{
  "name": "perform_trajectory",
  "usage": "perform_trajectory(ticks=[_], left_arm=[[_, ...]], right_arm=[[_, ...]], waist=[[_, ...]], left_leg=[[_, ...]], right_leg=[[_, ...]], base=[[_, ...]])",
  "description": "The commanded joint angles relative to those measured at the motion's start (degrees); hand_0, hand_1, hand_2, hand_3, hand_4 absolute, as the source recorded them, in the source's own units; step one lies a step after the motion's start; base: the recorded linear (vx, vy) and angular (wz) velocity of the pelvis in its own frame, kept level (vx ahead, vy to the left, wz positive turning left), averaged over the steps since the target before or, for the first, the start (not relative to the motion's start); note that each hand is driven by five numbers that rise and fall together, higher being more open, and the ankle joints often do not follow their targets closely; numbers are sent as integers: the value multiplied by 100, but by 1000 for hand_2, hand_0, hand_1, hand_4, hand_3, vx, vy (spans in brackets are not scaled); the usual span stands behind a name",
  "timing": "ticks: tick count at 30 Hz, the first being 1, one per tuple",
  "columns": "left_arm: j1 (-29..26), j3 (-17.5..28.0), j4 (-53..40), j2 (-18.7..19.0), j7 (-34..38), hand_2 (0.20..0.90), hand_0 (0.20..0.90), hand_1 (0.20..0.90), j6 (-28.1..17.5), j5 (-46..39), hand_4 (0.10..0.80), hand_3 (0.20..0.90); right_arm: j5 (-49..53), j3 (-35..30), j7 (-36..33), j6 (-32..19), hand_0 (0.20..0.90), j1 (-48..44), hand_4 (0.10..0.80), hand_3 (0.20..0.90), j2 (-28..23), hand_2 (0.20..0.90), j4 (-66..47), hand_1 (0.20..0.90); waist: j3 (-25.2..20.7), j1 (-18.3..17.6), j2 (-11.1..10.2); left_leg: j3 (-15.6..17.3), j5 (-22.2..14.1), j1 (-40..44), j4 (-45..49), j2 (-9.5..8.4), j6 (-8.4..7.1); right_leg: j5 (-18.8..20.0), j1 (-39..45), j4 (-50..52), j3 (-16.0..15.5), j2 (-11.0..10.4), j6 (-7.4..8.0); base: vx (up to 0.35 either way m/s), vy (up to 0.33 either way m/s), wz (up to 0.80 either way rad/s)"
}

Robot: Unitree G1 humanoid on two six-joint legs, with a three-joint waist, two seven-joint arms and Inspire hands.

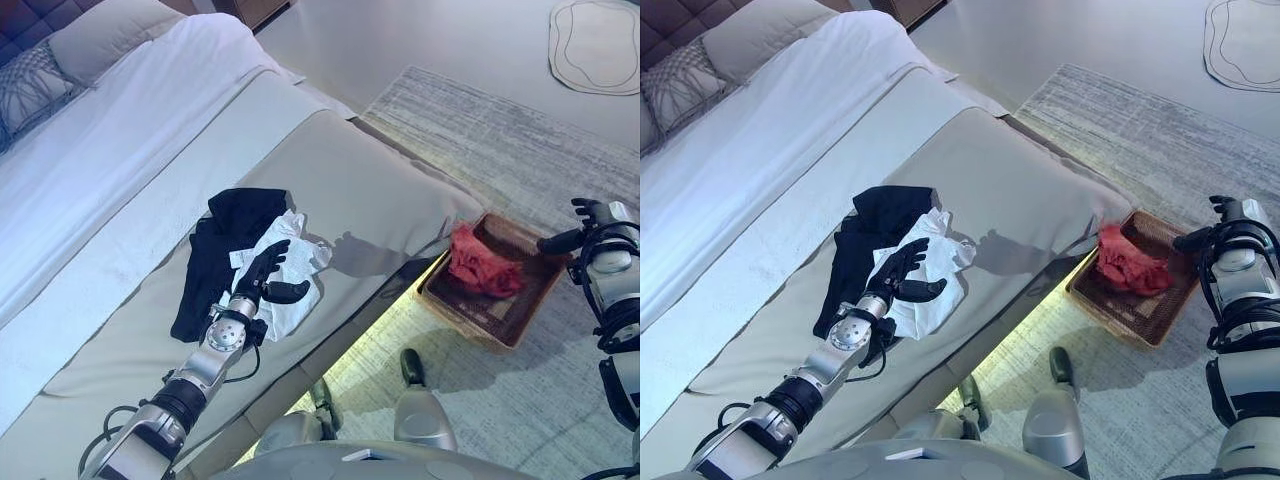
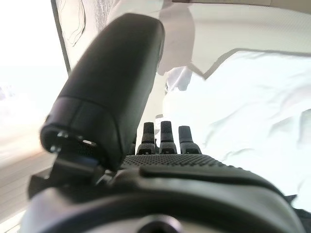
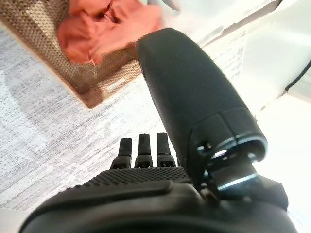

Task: Pick up the clothes from the bed and place them into the basket

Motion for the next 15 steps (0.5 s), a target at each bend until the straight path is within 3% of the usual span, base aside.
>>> perform_trajectory(ticks=[1, 7, 15], left_arm=[[-344, 118, -235, 377, 134, 900, 900, 900, -504, 150, 800, 900], [-315, 195, -240, 388, 242, 900, 900, 900, -453, 176, 800, 900], [-262, 349, -235, 400, 545, 900, 900, 900, -512, 104, 800, 900]], right_arm=[[-314, 302, -92, -207, 900, -303, 800, 900, -162, 900, -222, 900], [-492, 455, -406, -324, 900, -359, 800, 900, -131, 900, -238, 900], [-595, 961, -1038, -315, 900, -1162, 800, 900, -11, 900, -1257, 900]], waist=[[-367, 106, -548], [-467, 271, -722], [-473, 618, -819]], left_leg=[[112, -572, 411, 41, 174, -315], [-1, -561, 450, 41, 199, -282], [-313, -502, 293, 41, 122, -257]], right_leg=[[-257, 138, 74, -80, 162, -252], [-299, 283, 105, -223, 161, -277], [-330, 331, 100, -454, 71, -291]], base=[[0, 0, 0], [16, -1, 5], [-27, 30, 13]])
